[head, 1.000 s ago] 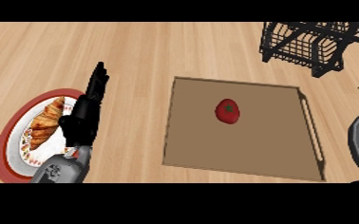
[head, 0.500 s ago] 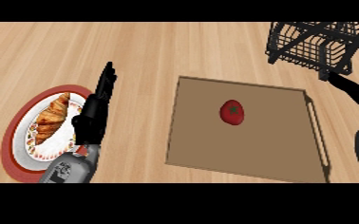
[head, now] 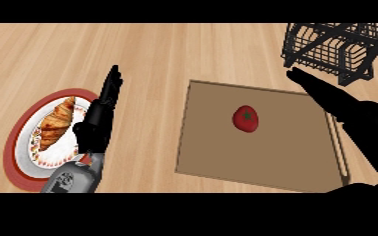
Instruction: Pick the tomato from the tray and place it in the tiered basket
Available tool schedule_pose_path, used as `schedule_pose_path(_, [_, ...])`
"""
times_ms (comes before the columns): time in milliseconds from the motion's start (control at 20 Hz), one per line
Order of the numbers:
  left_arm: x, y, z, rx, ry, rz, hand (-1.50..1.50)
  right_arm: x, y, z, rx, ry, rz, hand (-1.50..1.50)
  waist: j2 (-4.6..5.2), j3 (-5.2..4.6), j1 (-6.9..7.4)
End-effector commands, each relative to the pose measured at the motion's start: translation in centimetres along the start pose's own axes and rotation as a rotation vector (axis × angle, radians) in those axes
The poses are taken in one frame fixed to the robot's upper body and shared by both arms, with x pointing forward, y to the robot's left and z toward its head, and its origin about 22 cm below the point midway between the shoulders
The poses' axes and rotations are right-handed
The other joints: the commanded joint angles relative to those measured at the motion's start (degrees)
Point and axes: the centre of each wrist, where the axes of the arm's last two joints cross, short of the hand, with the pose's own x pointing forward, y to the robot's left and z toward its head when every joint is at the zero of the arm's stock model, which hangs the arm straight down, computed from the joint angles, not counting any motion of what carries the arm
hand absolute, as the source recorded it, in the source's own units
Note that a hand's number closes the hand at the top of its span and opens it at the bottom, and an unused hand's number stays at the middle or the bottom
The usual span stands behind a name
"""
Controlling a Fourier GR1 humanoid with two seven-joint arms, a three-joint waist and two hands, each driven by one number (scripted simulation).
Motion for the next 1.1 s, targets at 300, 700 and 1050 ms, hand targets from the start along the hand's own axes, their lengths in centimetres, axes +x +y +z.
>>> schedule_pose_path(300, [-1.1,0.8,0.0,0.018,0.018,-0.002,0.00,1.7,2.6,-2.4,0.140,0.158,0.094,-1.50,-0.04,0.04,-0.84])
schedule_pose_path(700, [-1.3,0.9,-0.2,0.016,0.019,-0.014,0.00,1.0,2.2,-2.1,0.123,0.206,0.173,-1.50,-0.07,0.07,-1.20])
schedule_pose_path(1050, [-0.1,0.5,0.0,0.017,0.007,-0.011,0.00,0.6,2.9,-4.1,0.128,0.216,0.232,-1.50,-0.07,0.10,-0.73])
